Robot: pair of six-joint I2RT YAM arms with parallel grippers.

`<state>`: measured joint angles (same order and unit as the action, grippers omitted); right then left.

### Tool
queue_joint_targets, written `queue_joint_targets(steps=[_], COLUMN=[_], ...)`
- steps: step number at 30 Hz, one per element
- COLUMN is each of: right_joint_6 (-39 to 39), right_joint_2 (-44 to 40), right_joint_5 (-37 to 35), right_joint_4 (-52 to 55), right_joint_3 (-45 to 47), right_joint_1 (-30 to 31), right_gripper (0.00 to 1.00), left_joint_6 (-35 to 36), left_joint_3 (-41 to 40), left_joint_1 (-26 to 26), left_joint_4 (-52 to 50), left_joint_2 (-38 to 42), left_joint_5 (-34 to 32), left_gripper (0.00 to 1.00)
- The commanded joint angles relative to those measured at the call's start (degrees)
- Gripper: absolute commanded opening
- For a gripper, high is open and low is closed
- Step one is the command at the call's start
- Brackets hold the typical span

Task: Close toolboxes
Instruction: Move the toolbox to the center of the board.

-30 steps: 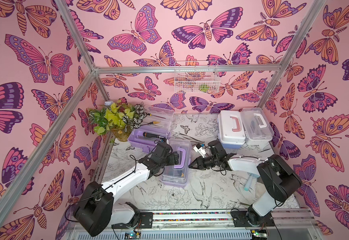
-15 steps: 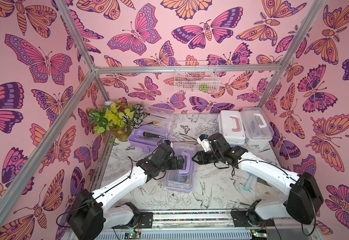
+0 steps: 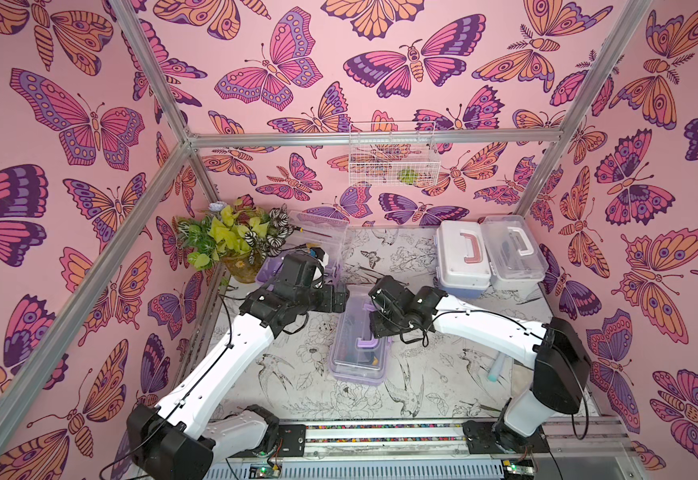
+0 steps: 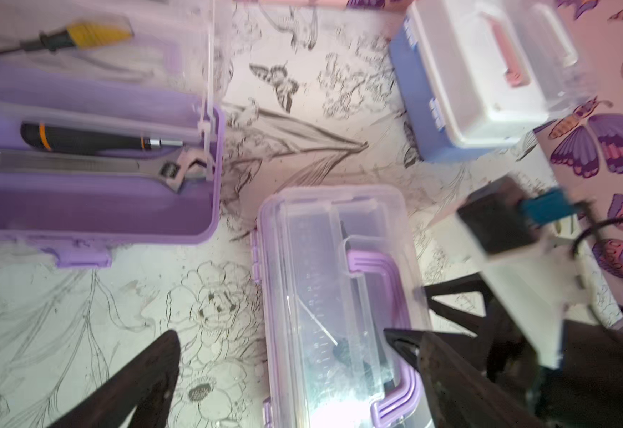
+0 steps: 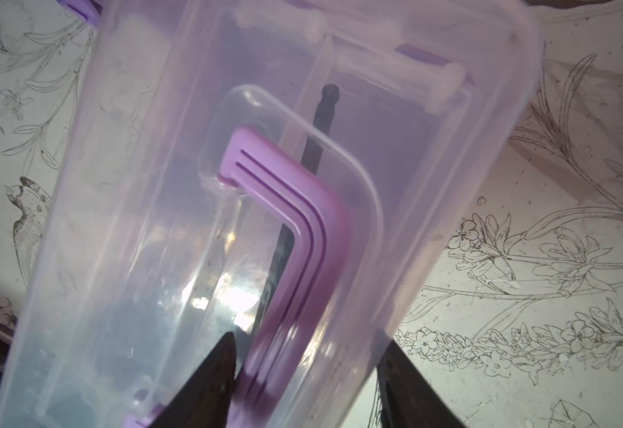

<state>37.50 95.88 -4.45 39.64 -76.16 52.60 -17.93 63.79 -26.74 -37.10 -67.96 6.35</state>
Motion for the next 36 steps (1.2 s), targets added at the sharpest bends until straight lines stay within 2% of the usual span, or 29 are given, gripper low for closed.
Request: queue_joint_targets(steps=[1,7,11,19,27,36], right_joint_6=[0.5,0.3,-1.7,-10.7,-19.6,-19.2], right_joint_2=[3.1,5.1,6.2,9.5,18.5,29.4], right_joint_5=[-3.8,-7.6,-8.5,-7.9,-8.7,-7.3], right_joint_4=[7.8,15.3,16.3,12.9,5.5,2.7], right_joint_3=[-2.5,-5.4,-6.5,-10.3,-19.7,-31.1], right_joint_1=[0.5,0.3,-2.1,-13.6,-25.3,-35.6], right_gripper=[0.54,0.44,0.4,0.36,0.36,0.37], left_joint_6=[1.2,-0.2,-0.4,-1.5,-3.5,-5.4], left_joint_3=[-2.0,-4.8,-5.3,-6.7,-8.3,-8.8], left_joint_1=[1.3,3.1,3.2,3.2,3.0,2.6], left_joint_4=[-1.1,2.2,2.4,2.2,1.7,0.8], left_joint_2=[0.3,1.3,0.5,1.4,2.5,4.6], left_joint_5=[4.6,6.3,6.6,5.3,5.3,2.5], left_gripper=[1.0,1.0,1.0,1.0,1.0,1.0])
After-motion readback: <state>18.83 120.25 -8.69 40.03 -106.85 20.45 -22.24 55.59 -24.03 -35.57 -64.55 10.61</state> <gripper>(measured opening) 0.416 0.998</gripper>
